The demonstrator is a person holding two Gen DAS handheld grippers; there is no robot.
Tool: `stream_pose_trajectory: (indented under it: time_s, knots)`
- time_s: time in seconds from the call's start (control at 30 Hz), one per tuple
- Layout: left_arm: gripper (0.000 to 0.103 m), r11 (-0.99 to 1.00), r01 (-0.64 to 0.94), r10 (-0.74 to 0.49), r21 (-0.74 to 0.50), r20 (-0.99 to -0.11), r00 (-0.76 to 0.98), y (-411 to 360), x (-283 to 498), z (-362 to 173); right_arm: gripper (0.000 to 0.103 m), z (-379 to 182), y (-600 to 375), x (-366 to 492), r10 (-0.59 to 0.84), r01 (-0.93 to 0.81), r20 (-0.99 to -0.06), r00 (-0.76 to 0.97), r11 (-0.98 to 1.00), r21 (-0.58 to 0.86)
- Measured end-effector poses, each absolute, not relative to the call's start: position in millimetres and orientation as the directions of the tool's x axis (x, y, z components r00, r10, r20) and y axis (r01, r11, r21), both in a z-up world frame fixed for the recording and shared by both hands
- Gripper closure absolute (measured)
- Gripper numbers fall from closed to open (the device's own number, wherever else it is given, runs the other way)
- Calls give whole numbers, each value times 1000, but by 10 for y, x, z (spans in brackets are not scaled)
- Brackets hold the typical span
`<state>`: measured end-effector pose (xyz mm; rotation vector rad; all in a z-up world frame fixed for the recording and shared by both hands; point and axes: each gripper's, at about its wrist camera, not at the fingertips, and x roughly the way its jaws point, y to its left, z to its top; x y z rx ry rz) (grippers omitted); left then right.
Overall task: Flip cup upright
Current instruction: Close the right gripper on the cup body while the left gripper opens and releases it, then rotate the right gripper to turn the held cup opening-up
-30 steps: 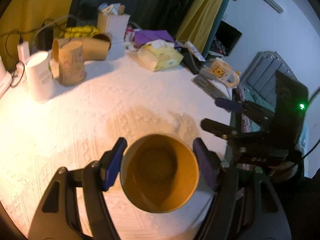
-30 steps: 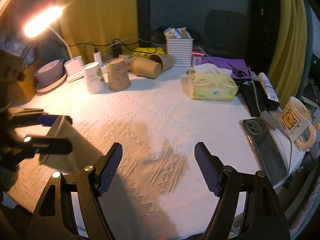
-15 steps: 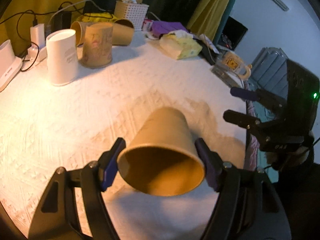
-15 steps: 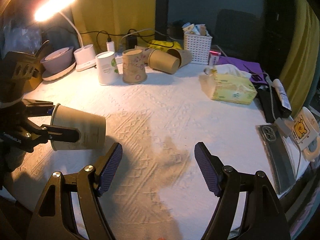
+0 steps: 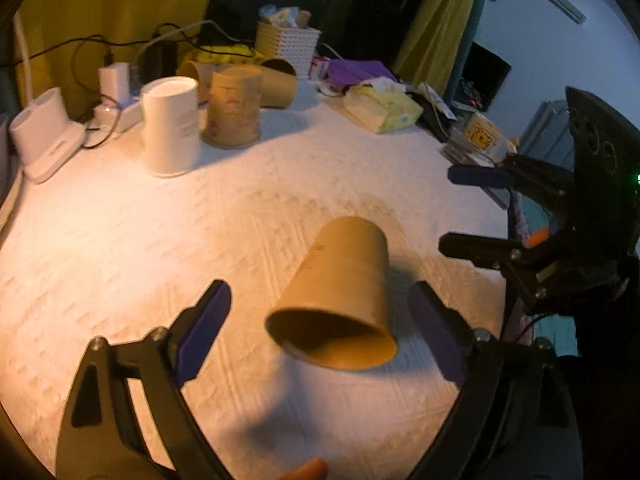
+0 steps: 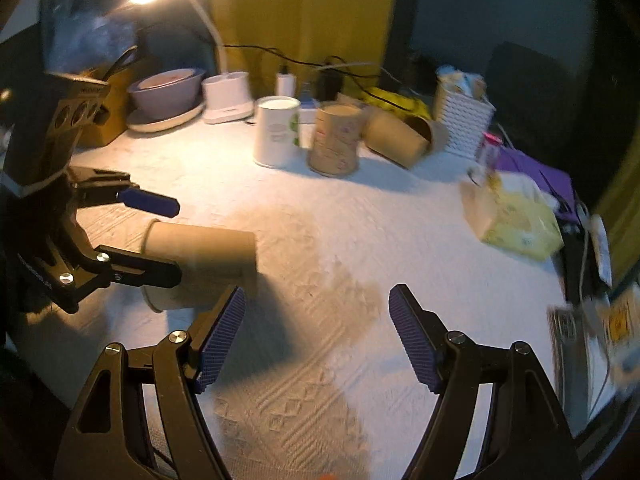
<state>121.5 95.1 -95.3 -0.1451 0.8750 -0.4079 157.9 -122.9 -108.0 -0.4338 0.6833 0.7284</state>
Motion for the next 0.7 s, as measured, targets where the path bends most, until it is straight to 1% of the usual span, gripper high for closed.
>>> stream_pose_trajectory:
  time_s: [0.13,0.33,0.57,0.7]
  knots:
    - [11,928,208,-371,-309,-708,602,1070,1055,-950,25,-1050,-983,1553,489,-819,-716,499,537,-204]
    - [11,945,95,-298,-314,-703,646,1260,804,-979,25,-1071,-612,1365,513,-923,-767,385,237,-305]
    - [11,937,0,-256,-349,-690,677,1481,561,-1038,25,-1229,-314,1165,449,-913,-830,329,-72,-401]
    - [11,932,-32,-243,-362,-686,685,1571,512,-1073,25,-1335,-178,1086,398,-881,-859,322,-207,-426]
